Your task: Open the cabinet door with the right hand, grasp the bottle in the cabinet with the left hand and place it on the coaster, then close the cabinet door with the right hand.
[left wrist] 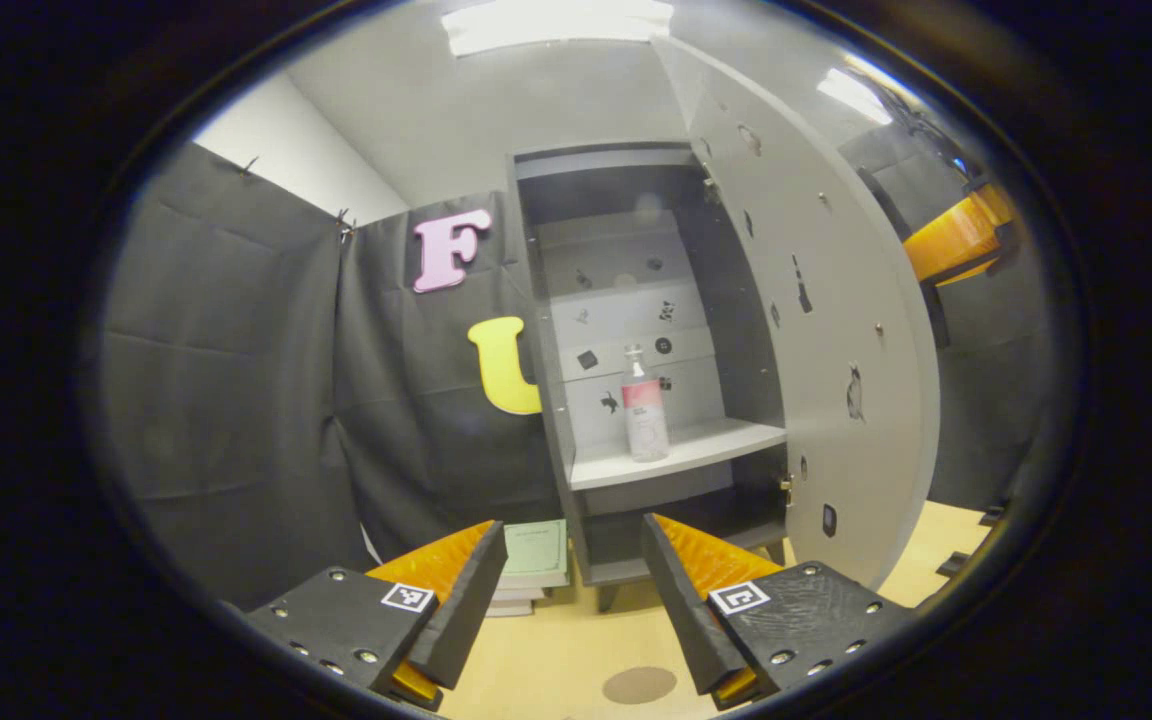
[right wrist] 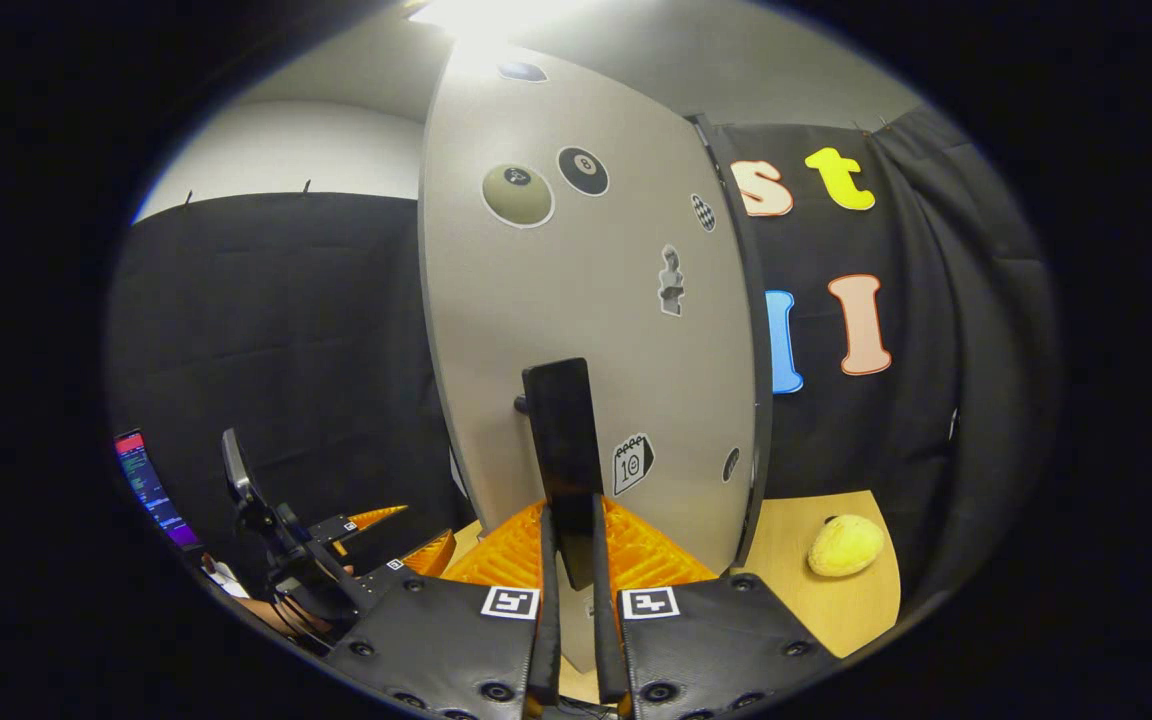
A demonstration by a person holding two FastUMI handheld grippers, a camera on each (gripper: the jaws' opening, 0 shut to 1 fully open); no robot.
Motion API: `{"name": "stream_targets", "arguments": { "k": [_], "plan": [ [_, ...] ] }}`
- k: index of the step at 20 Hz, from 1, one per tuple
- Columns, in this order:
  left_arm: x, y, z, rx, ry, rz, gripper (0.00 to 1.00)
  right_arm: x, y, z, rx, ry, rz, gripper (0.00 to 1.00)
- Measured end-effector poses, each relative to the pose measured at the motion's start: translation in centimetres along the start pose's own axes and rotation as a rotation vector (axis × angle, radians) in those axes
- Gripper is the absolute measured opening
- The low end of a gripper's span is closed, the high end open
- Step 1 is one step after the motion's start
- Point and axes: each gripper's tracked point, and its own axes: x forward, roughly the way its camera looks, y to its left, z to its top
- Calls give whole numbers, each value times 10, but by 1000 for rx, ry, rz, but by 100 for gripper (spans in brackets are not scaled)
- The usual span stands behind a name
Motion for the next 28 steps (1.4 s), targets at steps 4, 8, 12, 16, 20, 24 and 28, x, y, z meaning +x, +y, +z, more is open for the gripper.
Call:
{"name": "stream_targets", "arguments": {
  "k": [4,8,12,16,20,24,28],
  "plan": [
    [3,-25,9,-4,-6,-16,82,-9,-12,0,-2,-16,-15,16],
    [7,-49,18,-14,-7,-26,82,-18,-32,1,-21,-44,-71,16],
    [8,-72,28,-20,-11,-45,82,-21,-57,5,-1,-93,-156,16],
    [3,-82,36,-5,-24,-35,82,-18,-59,4,0,-107,-117,12],
    [-3,-88,45,-2,-29,-13,82,-17,-72,9,-139,-131,-140,16],
    [-2,-85,53,-35,-30,5,82,-20,-72,4,-114,-137,-125,16],
    [-3,-79,70,-75,-40,27,82,-49,-78,-5,-62,-150,-110,31]
  ]
}}
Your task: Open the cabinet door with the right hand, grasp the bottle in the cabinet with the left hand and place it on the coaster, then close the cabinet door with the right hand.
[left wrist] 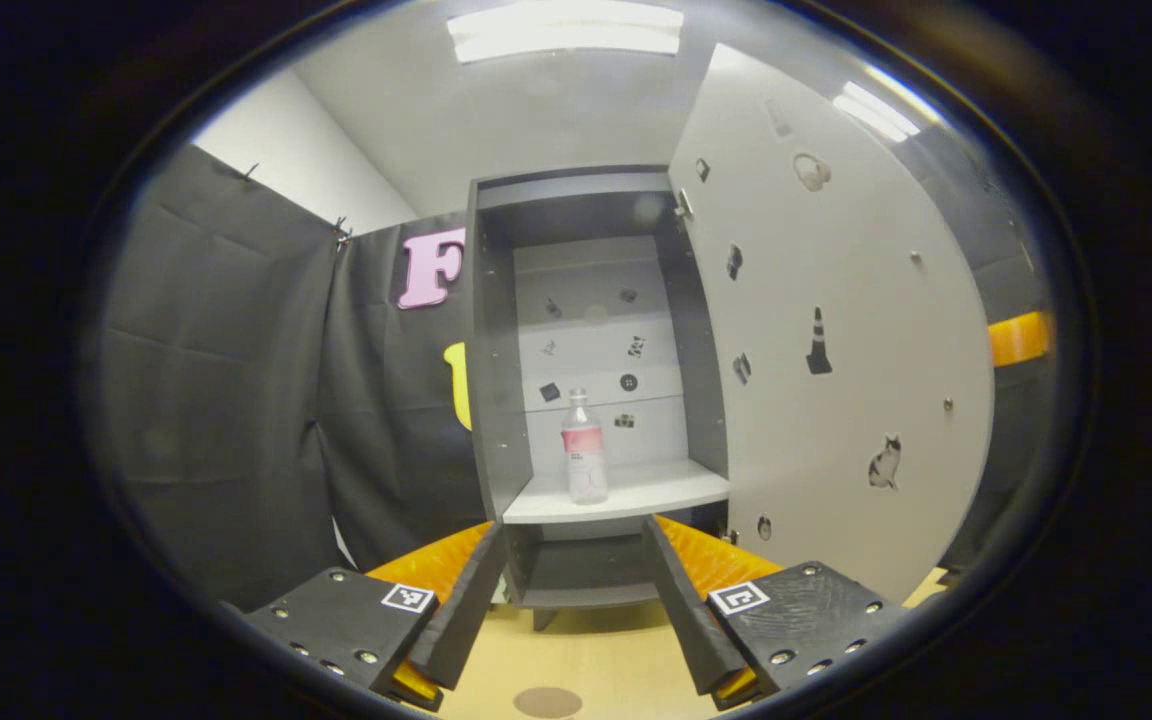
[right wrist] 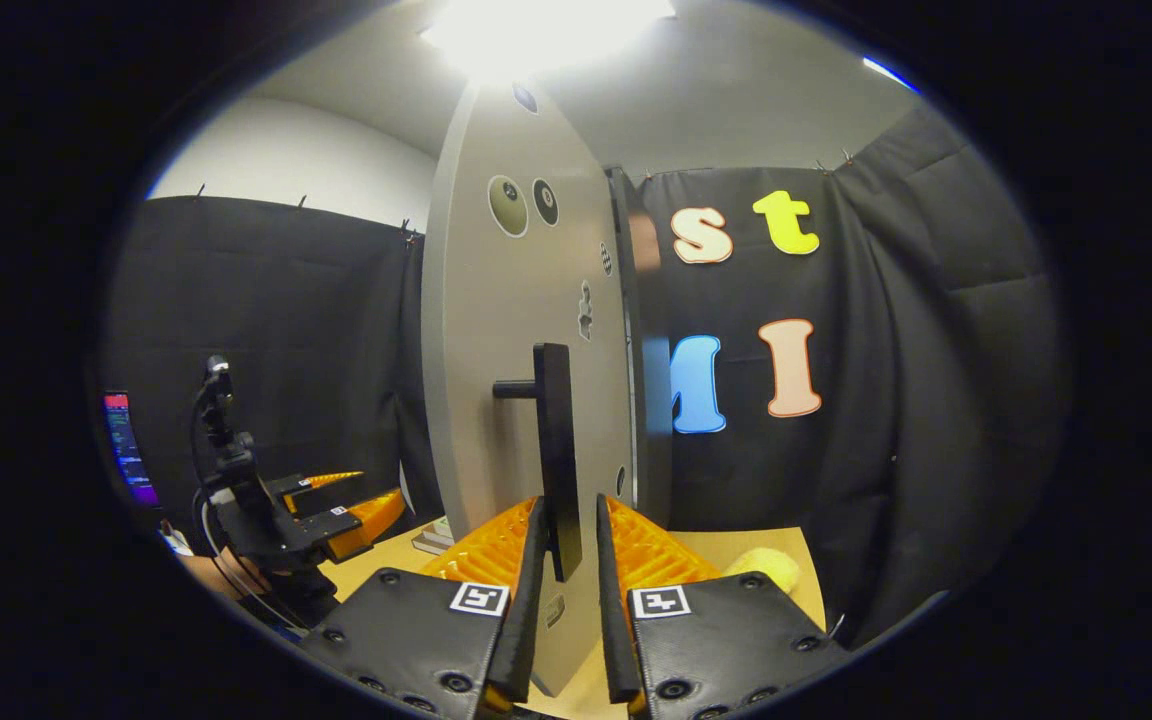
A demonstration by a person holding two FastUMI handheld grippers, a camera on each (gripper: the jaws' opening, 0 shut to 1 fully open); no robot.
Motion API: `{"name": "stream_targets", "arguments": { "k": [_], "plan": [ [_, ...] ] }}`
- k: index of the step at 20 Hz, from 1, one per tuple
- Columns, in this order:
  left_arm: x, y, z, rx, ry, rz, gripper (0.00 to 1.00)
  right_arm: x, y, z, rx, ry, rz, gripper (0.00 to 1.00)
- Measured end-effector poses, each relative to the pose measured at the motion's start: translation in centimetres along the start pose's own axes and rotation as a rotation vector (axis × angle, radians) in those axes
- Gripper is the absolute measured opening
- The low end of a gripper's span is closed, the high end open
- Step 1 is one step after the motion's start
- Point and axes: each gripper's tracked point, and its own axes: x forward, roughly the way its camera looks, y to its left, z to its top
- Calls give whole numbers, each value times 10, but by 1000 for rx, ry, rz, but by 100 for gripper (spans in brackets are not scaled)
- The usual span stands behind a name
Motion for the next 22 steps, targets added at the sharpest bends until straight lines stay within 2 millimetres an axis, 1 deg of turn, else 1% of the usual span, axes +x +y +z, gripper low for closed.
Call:
{"name": "stream_targets", "arguments": {
  "k": [2,3,4,5,7,8,9,10,12,13,14,15,17,18,19,22],
  "plan": [
    [9,4,11,-7,-4,8,82,-17,-24,0,6,-12,-75,35],
    [17,7,17,-12,-8,7,82,-26,-37,-1,14,-17,-119,38],
    [31,10,20,-19,-10,4,82,-33,-46,-2,28,-27,-149,46],
    [40,13,23,-26,-9,2,82,-38,-52,-2,47,-38,-172,59],
    [52,15,31,-37,-19,-14,82,-39,-80,-8,84,-43,-263,98],
    [60,15,35,-39,-23,-24,82,-35,-96,-10,96,-41,-316,99],
    [71,13,37,-38,-24,-36,82,-36,-107,-12,102,-40,-358,98],
    [84,12,39,-34,-25,-53,82,-35,-113,-15,108,-35,-391,98],
    [112,3,40,-30,-15,-95,82,-35,-124,-20,127,-23,-446,98],
    [126,-1,40,-32,-8,-116,84,-35,-128,-20,131,-21,-467,98],
    [141,-2,38,-34,-2,-131,84,-34,-131,-22,125,-17,-484,98],
    [156,-4,37,-31,4,-139,82,-35,-134,-23,111,-13,-505,98],
    [186,-5,36,-21,10,-144,82,-34,-143,-25,79,-2,-556,98],
    [199,-5,33,-17,15,-145,82,-31,-145,-27,69,7,-572,98],
    [213,-6,30,-14,21,-149,84,-28,-145,-30,63,18,-582,98],
    [251,-7,18,-7,33,-165,82,-20,-150,-41,54,54,-627,98]
  ]
}}
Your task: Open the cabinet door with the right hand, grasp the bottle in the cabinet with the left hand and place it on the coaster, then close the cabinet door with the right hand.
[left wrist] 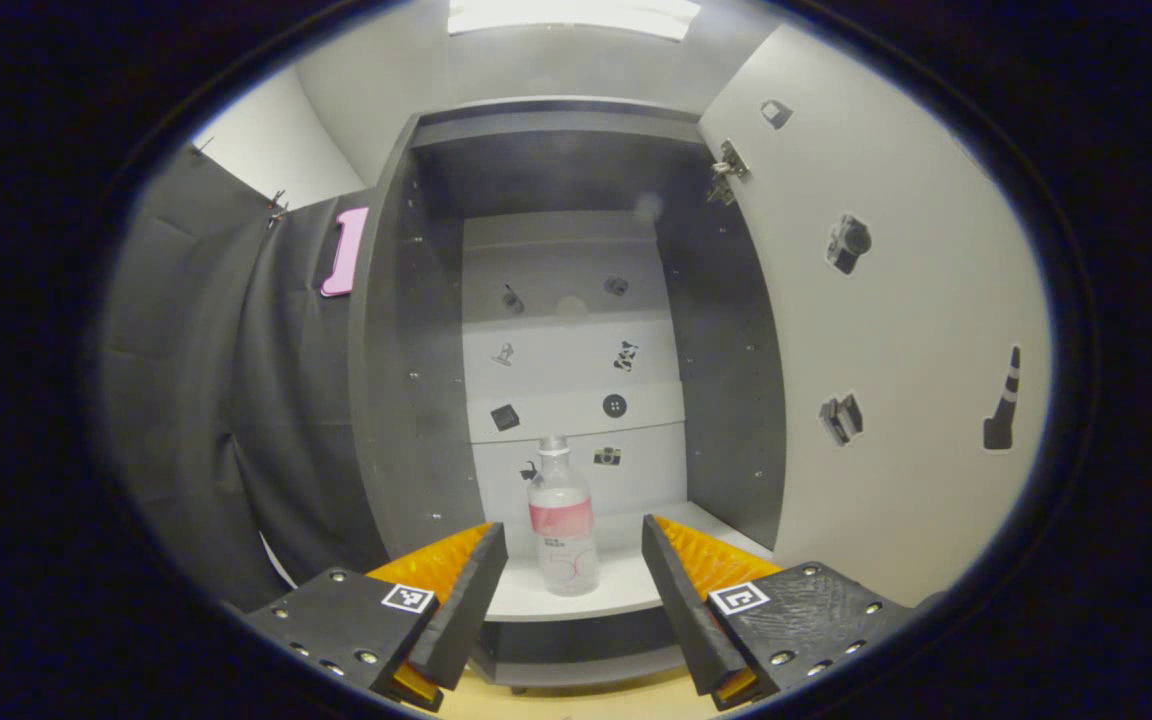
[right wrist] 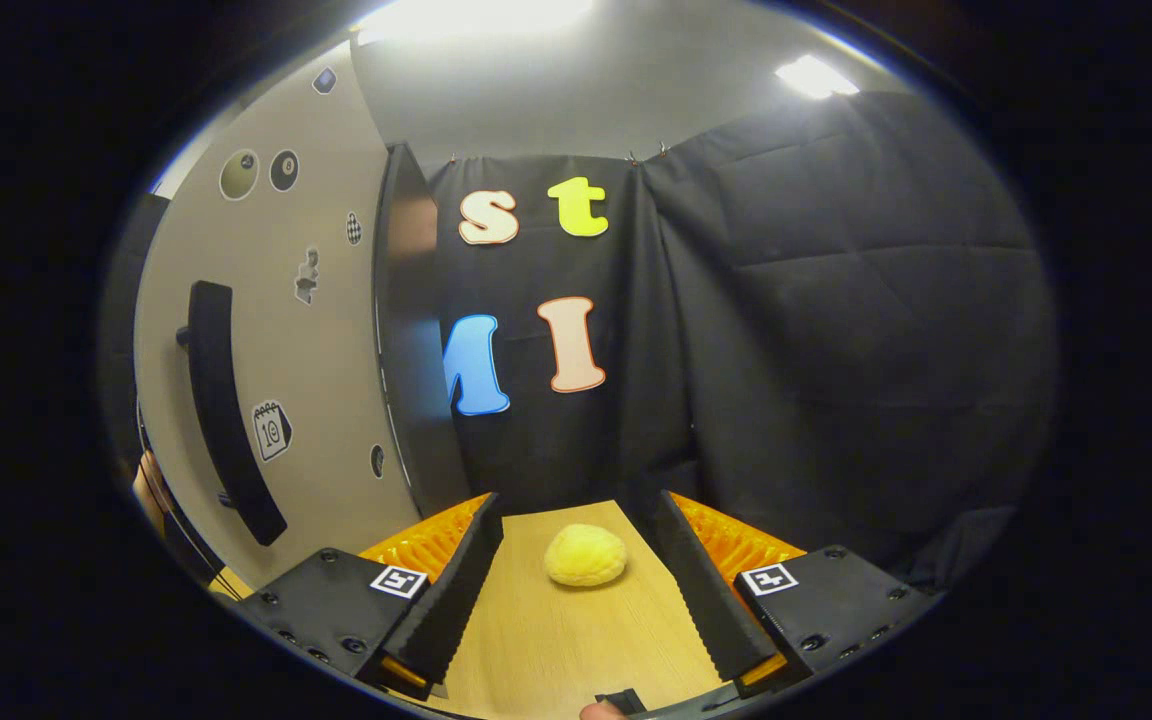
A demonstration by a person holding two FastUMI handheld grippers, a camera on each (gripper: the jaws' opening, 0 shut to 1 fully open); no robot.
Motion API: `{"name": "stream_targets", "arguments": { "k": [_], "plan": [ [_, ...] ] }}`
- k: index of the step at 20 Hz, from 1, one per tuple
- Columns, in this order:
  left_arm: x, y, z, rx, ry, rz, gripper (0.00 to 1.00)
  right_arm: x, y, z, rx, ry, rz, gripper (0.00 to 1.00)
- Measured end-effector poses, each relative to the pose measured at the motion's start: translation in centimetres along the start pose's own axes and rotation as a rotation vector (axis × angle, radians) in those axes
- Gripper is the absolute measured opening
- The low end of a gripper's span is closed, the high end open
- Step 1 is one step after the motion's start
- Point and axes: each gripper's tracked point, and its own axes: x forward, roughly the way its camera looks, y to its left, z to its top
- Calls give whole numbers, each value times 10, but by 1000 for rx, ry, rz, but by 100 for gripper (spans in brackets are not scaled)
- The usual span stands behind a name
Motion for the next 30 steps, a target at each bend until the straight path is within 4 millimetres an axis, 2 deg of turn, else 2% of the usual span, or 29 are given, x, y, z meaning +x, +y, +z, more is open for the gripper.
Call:
{"name": "stream_targets", "arguments": {
  "k": [7,8,9,10,12,13,14,15,16,18,19,20,24,26,27,28,29,30],
  "plan": [
    [75,7,-15,7,3,-35,86,11,-1,-20,-38,53,-105,98],
    [85,9,-19,2,3,-37,82,13,1,-23,-46,64,-116,98],
    [94,9,-23,-1,8,-40,82,13,2,-26,-54,72,-128,98],
    [102,12,-29,-1,16,-38,87,14,2,-29,-60,80,-139,92],
    [117,15,-42,-6,39,-40,84,17,6,-35,-73,98,-151,92],
    [123,14,-48,-13,49,-49,87,18,6,-37,-79,105,-158,93],
    [128,12,-54,-20,59,-59,82,19,8,-39,-84,112,-162,93],
    [133,12,-59,-21,67,-62,82,20,10,-40,-87,118,-163,93],
    [137,12,-64,-21,76,-64,87,23,14,-42,-91,124,-160,93],
    [143,12,-70,-25,84,-70,82,27,20,-46,-102,135,-156,93],
    [146,12,-72,-25,86,-73,82,29,22,-47,-109,139,-154,93],
    [147,12,-73,-23,87,-75,84,30,24,-49,-115,143,-152,98],
    [154,11,-74,-13,75,-84,82,34,32,-53,-125,151,-144,99],
    [152,7,-71,-25,64,-101,80,34,31,-53,-126,149,-149,99],
    [151,7,-69,-30,63,-102,72,34,30,-53,-124,147,-151,99],
    [149,8,-69,-39,58,-98,76,34,30,-52,-123,145,-152,95],
    [145,9,-66,-50,50,-95,72,34,29,-53,-121,144,-151,95],
    [140,10,-64,-60,44,-94,74,35,28,-52,-120,142,-151,95]
  ]
}}
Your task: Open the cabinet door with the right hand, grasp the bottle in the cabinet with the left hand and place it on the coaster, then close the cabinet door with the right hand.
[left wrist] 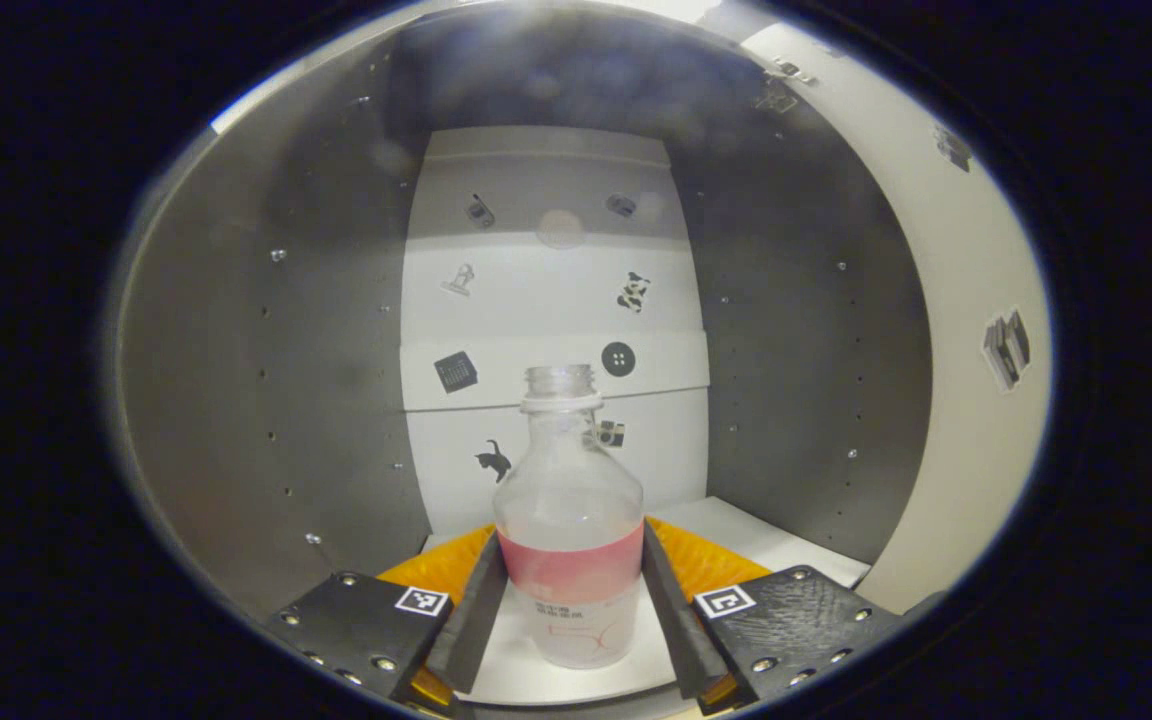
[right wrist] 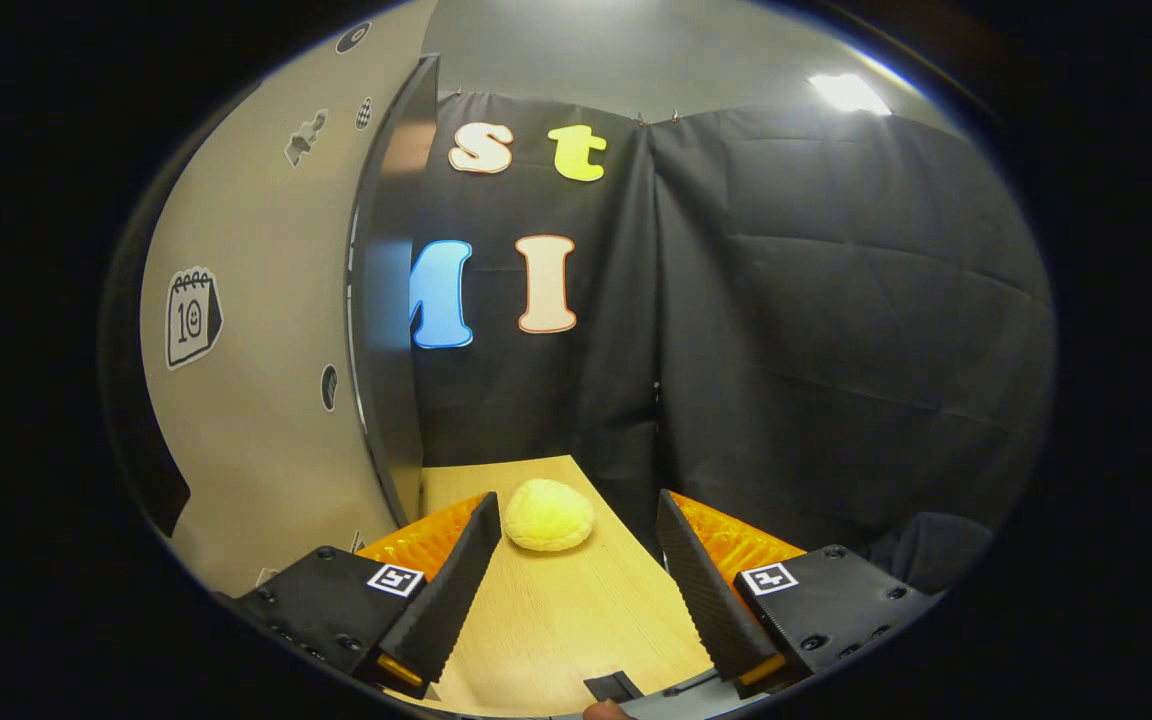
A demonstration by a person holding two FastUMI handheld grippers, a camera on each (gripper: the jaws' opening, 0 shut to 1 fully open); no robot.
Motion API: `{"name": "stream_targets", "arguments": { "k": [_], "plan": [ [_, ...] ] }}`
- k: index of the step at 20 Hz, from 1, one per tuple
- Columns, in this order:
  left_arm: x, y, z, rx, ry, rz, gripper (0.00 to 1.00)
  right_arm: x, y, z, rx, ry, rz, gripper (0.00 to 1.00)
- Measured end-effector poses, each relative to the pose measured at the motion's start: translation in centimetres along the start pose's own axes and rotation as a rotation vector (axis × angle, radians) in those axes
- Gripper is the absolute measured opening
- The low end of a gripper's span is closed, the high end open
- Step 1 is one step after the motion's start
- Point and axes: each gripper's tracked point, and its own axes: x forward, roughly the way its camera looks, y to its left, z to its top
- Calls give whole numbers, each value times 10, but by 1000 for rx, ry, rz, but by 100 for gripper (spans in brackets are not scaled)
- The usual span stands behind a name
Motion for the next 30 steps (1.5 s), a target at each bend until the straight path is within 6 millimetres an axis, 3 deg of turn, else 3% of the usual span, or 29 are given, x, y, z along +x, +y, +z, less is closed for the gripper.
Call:
{"name": "stream_targets", "arguments": {
  "k": [1,3,9,15,18,20,22,23,30],
  "plan": [
    [-6,0,2,-7,-6,-1,74,0,-1,0,1,-3,3,99],
    [-23,3,5,-9,-14,9,72,-1,0,0,0,-6,19,95],
    [-103,19,8,-4,-34,91,71,-10,0,-1,-15,-29,105,95],
    [-187,35,-16,23,-24,191,71,-17,-5,-11,-11,-28,171,95],
    [-227,37,-33,19,-18,229,74,-21,-6,-18,-10,-24,202,95],
    [-246,35,-46,32,-14,239,74,-23,-8,-23,-22,-26,220,99],
    [-263,31,-61,56,-9,250,71,-24,-9,-29,-36,-21,233,95],
    [-271,28,-69,66,-9,252,71,-24,-10,-30,-38,-20,238,99],
    [-318,12,-154,85,48,267,71,-31,-10,-43,-47,-37,255,95]
  ]
}}
